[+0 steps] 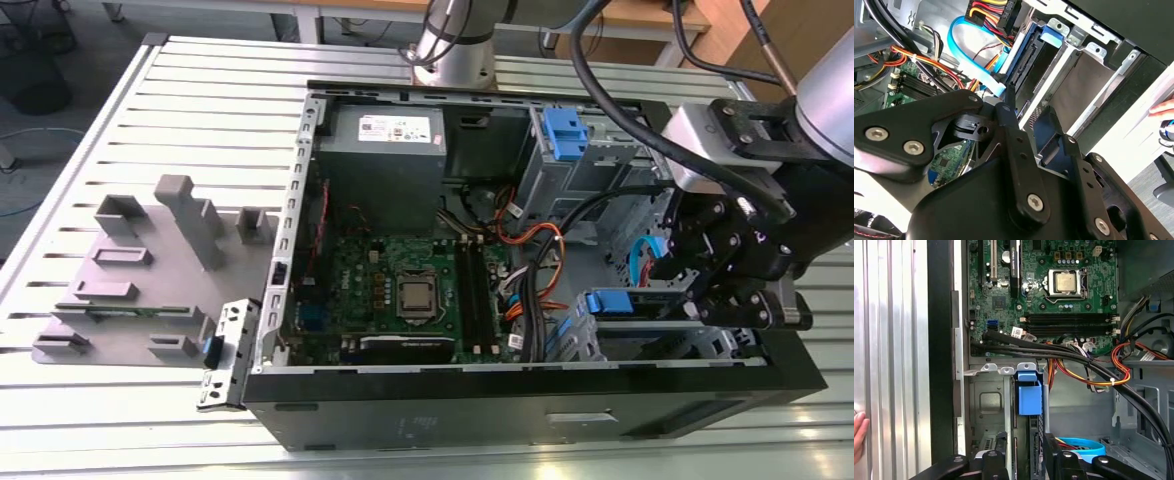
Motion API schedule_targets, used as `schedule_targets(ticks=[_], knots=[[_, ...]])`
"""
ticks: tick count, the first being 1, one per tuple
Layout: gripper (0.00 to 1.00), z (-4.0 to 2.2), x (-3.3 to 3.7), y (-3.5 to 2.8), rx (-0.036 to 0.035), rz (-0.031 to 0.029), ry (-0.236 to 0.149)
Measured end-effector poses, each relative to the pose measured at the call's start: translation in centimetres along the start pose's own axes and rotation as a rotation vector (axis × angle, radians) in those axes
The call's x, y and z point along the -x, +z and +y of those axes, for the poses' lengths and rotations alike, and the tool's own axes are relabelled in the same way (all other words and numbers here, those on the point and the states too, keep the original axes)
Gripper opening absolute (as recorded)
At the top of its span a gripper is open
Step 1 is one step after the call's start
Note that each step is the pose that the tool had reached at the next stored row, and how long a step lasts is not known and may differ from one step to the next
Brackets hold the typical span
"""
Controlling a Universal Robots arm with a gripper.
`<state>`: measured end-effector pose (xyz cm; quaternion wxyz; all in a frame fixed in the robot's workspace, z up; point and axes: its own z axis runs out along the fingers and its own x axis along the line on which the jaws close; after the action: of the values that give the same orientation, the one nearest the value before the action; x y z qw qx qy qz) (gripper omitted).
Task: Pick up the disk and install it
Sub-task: 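Insert the disk into the insertion slot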
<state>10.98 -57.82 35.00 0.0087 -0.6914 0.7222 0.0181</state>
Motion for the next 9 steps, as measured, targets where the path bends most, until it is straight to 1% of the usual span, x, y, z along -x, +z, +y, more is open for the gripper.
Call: schedule_targets(ticks=[8, 9], knots=[[0.42, 0.0, 0.0, 0.0, -0.001, -0.0001, -0.001], [0.42, 0.0, 0.01, -0.08, -0.001, 0.0001, -0.001]])
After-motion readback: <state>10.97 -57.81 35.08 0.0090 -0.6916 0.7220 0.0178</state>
